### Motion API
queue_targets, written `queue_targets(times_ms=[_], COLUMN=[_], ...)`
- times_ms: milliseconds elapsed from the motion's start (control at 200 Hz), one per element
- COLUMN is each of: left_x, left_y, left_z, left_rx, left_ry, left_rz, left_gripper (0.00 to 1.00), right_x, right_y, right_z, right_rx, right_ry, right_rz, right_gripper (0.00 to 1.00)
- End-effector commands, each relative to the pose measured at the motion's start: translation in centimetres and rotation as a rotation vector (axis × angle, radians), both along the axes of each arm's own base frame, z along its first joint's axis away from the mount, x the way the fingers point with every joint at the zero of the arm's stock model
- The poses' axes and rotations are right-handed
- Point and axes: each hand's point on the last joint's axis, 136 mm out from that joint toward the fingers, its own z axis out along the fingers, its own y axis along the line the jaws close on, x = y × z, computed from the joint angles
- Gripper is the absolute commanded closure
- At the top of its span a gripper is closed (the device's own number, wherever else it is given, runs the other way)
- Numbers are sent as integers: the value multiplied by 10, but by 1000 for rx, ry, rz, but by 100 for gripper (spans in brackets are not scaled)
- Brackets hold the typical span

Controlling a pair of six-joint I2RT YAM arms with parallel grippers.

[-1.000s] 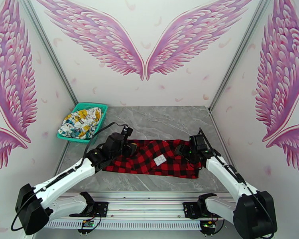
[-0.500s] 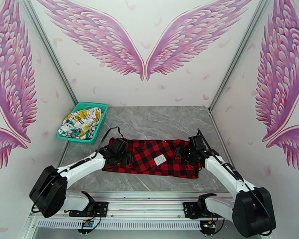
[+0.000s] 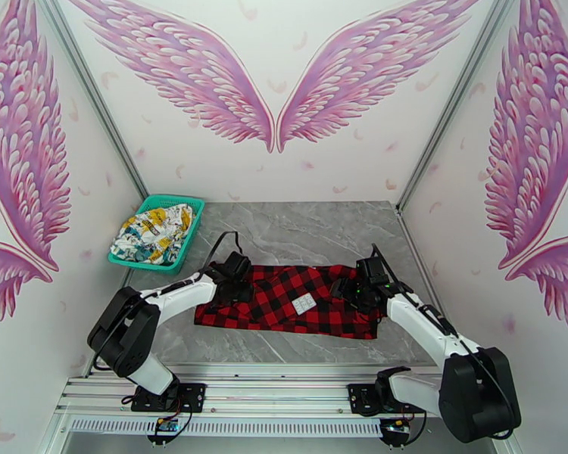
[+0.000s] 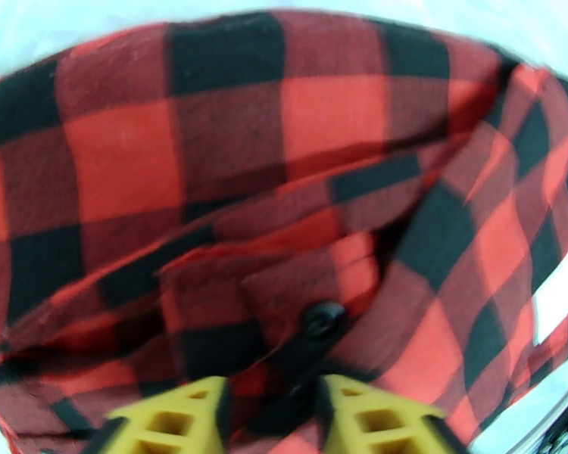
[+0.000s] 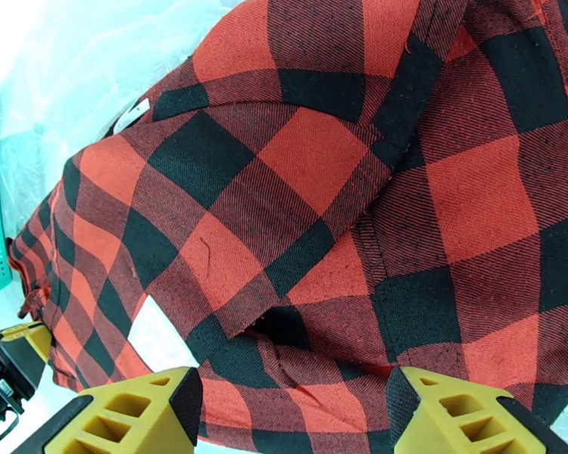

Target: Fold and stack the mixed laundry pile

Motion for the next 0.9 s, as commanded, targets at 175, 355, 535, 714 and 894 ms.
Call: queue_targets(times_ms=[175, 355, 535, 714, 894], left_x=[20, 24, 21, 18, 18], left_y=[-3, 23, 31, 23, 19], left_z=[17, 22, 7, -15, -24], left_rx=[26, 175, 215, 201, 198], left_ry=[-50, -79, -39, 18, 34], left_rz=[28, 54, 60, 45, 36], left_gripper=[91, 61, 54, 51, 67], right_x=[15, 17, 17, 16, 16], right_y=[1, 1, 1, 1, 1], right_z=[9, 9, 8, 7, 8], right_rx=[1, 3, 3, 2, 1], right_ry=[-41, -42, -38, -36, -37], right_rz=[14, 16, 17, 18, 18], right_gripper=[30, 30, 30, 30, 30])
